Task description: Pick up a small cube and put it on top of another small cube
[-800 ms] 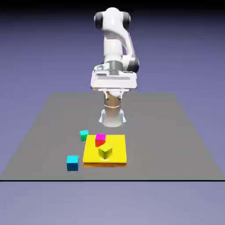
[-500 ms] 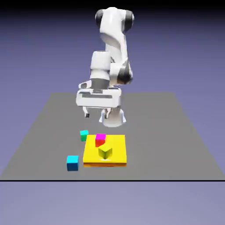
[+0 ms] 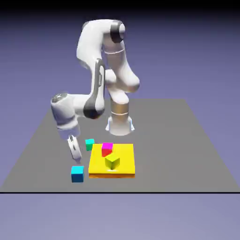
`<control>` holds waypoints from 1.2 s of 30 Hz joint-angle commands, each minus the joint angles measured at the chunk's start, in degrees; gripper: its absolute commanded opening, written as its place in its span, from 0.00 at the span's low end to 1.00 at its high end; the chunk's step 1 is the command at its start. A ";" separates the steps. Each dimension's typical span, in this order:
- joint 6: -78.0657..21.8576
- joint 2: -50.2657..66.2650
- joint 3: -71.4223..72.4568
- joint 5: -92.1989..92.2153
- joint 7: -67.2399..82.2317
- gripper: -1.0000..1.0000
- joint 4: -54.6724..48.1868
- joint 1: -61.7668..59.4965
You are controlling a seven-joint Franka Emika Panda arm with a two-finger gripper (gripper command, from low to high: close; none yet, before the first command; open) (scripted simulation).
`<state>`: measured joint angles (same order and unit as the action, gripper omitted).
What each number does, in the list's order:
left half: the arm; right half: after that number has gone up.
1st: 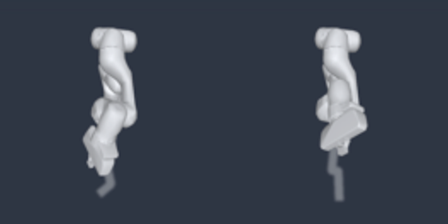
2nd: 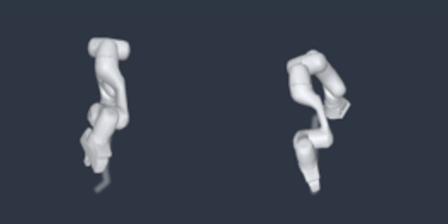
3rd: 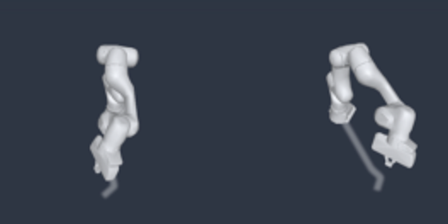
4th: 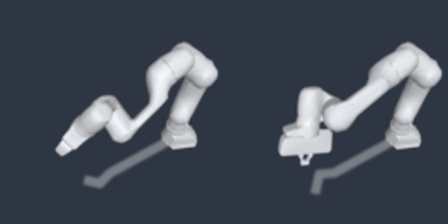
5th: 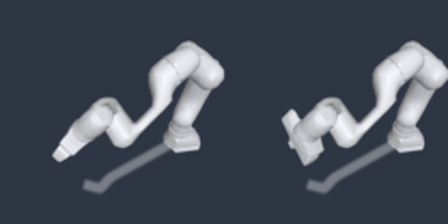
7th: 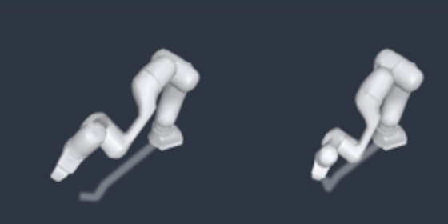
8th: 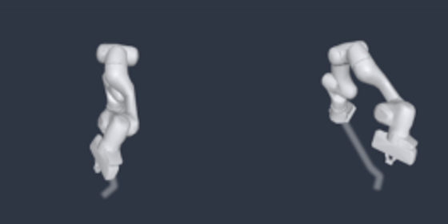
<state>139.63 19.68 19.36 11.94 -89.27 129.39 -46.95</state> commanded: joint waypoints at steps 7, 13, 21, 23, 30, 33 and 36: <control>-1.82 4.88 -6.48 6.54 1.22 0.50 -2.31 5.48; -1.50 7.54 -17.93 15.28 7.22 0.50 -2.97 17.93; -1.06 11.09 -33.19 26.95 15.22 0.50 -3.85 34.53; -1.01 11.54 -35.12 28.42 16.23 0.50 -3.96 36.63; -1.28 9.32 -25.58 21.14 11.23 0.00 -3.41 26.26; -1.44 7.99 -19.86 16.76 8.23 0.00 -3.08 20.03; -1.60 6.66 -14.14 12.39 5.24 0.00 -2.75 13.81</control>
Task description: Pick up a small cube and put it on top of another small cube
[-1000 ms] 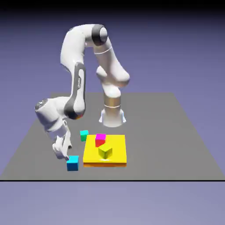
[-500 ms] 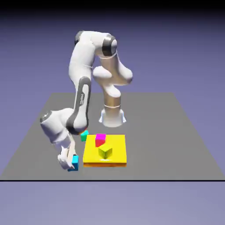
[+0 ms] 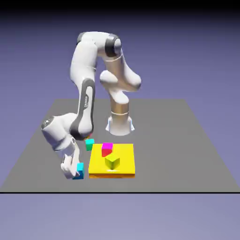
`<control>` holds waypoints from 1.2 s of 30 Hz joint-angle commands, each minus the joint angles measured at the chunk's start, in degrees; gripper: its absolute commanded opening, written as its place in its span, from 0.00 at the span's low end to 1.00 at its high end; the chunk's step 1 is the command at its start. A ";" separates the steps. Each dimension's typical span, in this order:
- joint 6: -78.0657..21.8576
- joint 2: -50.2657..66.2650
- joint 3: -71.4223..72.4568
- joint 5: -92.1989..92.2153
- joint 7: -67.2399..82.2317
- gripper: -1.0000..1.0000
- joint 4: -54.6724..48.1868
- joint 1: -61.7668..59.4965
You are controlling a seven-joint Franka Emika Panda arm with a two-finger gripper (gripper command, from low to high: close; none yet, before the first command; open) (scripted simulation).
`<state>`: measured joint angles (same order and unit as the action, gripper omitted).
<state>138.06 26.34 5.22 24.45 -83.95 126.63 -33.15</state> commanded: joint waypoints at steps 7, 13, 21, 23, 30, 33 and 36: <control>-0.42 -3.11 13.35 -10.33 -7.08 0.00 0.77 -14.52; -3.53 -9.79 11.73 -11.97 -3.82 0.00 4.91 -10.74; -11.68 -26.40 2.27 -12.43 7.60 0.00 15.64 4.96; -13.72 -30.55 -0.10 -12.54 10.45 0.00 18.32 8.88; -12.38 -34.91 -3.90 -11.58 16.34 0.00 25.05 16.33; -5.23 -30.52 -3.29 -9.91 17.47 0.00 27.83 16.94; -7.72 -32.05 -3.51 -10.49 17.08 1.00 26.86 16.73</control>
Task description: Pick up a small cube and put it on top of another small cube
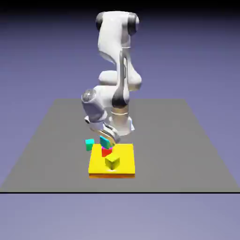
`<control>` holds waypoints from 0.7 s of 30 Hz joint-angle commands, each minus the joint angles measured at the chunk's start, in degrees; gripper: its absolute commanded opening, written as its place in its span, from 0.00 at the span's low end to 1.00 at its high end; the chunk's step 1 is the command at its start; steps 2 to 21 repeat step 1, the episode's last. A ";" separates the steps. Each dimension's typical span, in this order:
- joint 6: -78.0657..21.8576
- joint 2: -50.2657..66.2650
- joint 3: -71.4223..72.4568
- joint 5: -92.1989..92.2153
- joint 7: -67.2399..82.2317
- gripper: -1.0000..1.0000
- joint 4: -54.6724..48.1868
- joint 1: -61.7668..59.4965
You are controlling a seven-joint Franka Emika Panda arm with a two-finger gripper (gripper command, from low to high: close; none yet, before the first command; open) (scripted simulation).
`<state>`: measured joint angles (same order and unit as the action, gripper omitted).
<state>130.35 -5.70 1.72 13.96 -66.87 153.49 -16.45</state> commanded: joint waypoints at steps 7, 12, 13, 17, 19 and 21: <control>-2.49 -1.53 -0.21 -0.58 -0.39 1.00 -0.97 -0.19; -2.49 -1.53 -0.21 -0.58 -0.39 1.00 -0.97 -0.19; -2.49 -1.53 -0.21 -0.58 -0.39 1.00 -0.97 -0.19; -2.49 -1.53 -0.21 -0.58 -0.39 1.00 -0.97 -0.19; -2.49 -1.53 -0.21 -0.58 -0.39 1.00 -0.97 -0.19; -2.49 -1.53 -0.21 -0.58 -0.39 1.00 -0.97 -0.19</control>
